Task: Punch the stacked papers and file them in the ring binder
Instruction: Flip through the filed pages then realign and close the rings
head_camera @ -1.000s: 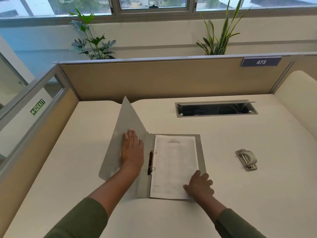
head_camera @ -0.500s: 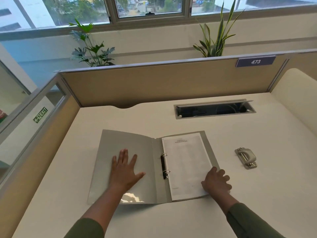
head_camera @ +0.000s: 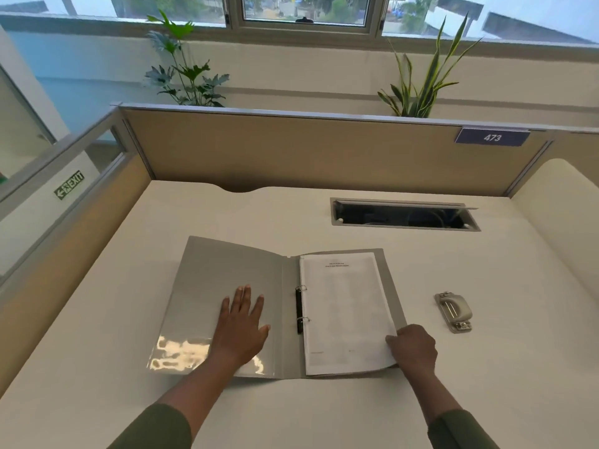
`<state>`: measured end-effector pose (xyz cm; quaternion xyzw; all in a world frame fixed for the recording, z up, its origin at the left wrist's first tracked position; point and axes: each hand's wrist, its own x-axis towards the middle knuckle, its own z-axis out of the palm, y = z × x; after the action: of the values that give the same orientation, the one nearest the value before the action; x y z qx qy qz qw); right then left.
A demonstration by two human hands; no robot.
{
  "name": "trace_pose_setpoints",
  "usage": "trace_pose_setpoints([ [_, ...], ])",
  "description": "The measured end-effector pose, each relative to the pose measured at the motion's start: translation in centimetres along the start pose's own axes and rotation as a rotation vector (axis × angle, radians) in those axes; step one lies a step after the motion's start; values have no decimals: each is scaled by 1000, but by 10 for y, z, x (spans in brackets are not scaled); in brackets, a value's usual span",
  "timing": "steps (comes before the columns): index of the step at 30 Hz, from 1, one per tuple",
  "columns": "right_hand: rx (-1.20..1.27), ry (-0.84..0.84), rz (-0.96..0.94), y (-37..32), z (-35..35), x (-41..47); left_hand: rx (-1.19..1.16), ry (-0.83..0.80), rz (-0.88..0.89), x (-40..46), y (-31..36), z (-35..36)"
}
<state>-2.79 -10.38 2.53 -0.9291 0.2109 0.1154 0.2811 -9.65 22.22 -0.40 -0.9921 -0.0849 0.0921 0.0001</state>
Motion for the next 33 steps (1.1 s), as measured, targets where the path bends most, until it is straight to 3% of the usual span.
trace_pose_setpoints([
  [5, -103, 107, -53, -8, -7, -14, 8, 37, -19, -3, -1, 0],
  [9, -330, 330, -221, -33, -4, -37, -20, 134, -14, -1, 0, -4],
  [12, -264, 274, -387, -62, -3, -62, -188, 182, -70, 2, 0, -13],
  [17, -335, 348, -798, -103, 15, -101, -600, 201, -162, 6, 7, -55],
  [22, -289, 250, -1058, -126, 43, -123, -1011, 74, -225, 13, 18, -108],
  [26, -214, 79, -1169, -135, 54, -131, -961, 51, -354, 21, 17, -125],
  [30, 60, -294, -974, -135, 42, -126, -732, 140, -402, 16, -2, -111],
  [33, 112, -284, -792, -115, 32, -96, -648, 201, -376, 9, -12, -99],
])
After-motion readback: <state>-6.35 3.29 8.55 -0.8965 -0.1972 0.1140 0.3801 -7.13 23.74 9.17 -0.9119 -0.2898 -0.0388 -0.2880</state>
